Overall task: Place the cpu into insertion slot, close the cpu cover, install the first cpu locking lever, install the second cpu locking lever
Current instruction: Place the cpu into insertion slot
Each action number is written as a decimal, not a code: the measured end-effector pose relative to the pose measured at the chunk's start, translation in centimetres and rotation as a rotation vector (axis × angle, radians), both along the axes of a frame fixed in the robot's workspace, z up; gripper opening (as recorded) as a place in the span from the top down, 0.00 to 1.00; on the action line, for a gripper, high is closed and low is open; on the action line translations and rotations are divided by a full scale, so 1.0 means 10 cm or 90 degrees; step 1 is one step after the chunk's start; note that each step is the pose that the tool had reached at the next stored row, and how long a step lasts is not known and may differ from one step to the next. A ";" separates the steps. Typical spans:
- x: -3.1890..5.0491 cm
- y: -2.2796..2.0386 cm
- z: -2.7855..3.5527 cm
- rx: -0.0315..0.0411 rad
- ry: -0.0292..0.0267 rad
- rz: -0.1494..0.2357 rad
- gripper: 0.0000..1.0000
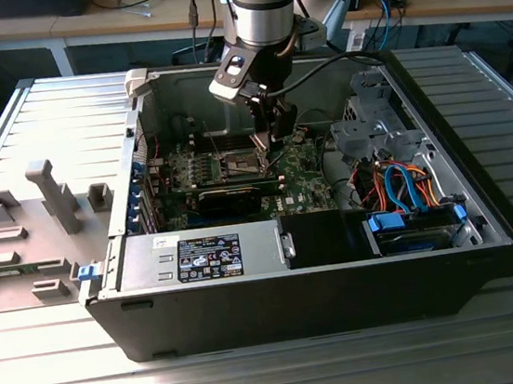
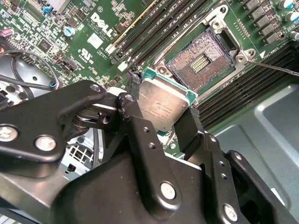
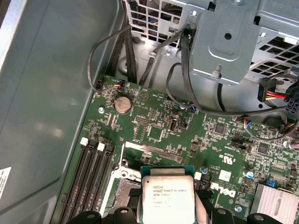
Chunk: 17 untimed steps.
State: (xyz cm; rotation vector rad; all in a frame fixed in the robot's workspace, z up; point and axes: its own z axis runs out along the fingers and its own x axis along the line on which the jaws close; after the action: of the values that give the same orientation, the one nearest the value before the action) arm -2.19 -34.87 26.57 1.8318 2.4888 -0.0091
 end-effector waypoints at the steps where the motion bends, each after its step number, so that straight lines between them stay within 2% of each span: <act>1: 0.000 0.000 0.000 0.0000 0.0000 0.000 0.46; 17: 0.000 0.000 0.000 0.0000 0.0000 -0.008 0.46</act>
State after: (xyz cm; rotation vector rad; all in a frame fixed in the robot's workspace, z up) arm -2.19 -34.87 26.57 1.8483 2.4766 -0.0096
